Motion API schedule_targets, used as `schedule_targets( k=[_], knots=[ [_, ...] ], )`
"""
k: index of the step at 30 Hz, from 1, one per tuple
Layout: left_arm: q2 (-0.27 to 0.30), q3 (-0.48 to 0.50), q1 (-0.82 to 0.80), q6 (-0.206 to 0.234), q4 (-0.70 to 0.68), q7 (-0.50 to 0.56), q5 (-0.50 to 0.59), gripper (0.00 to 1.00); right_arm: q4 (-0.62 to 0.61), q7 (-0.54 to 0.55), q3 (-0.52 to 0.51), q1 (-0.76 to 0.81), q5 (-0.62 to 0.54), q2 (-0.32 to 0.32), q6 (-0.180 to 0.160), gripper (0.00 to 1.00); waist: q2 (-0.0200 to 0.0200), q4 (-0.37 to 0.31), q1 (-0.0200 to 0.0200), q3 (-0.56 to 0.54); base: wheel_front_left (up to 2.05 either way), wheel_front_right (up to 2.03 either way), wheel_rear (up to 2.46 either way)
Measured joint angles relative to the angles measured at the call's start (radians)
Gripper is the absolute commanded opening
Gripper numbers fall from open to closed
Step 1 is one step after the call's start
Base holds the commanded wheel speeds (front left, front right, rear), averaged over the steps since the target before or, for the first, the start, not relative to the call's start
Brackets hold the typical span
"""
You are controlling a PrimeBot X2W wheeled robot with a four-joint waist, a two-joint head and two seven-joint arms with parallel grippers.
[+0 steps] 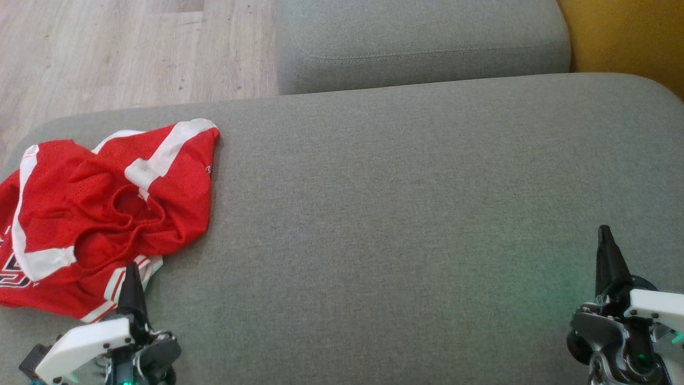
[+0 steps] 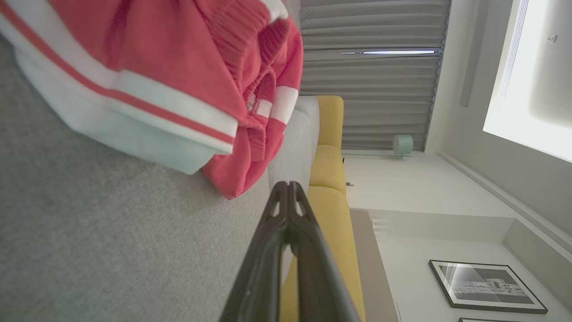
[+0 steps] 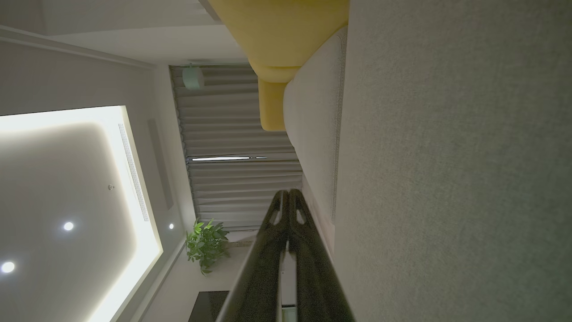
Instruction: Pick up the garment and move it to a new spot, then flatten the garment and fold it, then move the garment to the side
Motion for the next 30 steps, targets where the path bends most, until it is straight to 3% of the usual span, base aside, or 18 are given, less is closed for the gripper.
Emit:
schedule_targets(
  k=[4, 5, 11, 17, 30],
  knots=[
    [0.000, 0.000, 0.000, 0.000, 0.000, 0.000, 0.000, 0.00, 0.000, 0.000, 0.000, 0.000, 0.000, 0.000, 0.000, 0.00, 0.0000, 0.000, 0.0000, 0.000, 0.00, 0.00, 0.00],
    [0.000, 0.000, 0.000, 0.000, 0.000, 0.000, 0.000, 1.00, 0.000, 0.000, 0.000, 0.000, 0.000, 0.000, 0.000, 1.00, 0.0000, 0.000, 0.0000, 0.000, 0.00, 0.00, 0.00],
    [-0.004, -0.010, 0.054, 0.001, 0.079, -0.001, 0.000, 1.00, 0.082, -0.001, 0.004, 0.056, 0.000, 0.006, 0.000, 1.00, 0.0000, 0.000, 0.0000, 0.000, 0.00, 0.00, 0.00],
    [-0.005, -0.020, 0.064, 0.001, 0.078, -0.015, 0.002, 1.00, 0.082, -0.012, 0.026, 0.065, -0.014, 0.006, 0.000, 1.00, 0.0000, 0.000, 0.0000, -0.002, 0.00, 0.00, 0.00],
    [-0.005, -0.041, 0.064, 0.001, 0.033, -0.052, 0.152, 1.00, 0.051, -0.051, 0.063, 0.065, -0.174, 0.006, 0.000, 1.00, 0.0000, 0.001, 0.0000, -0.008, 0.00, 0.00, 0.00]
  ],
)
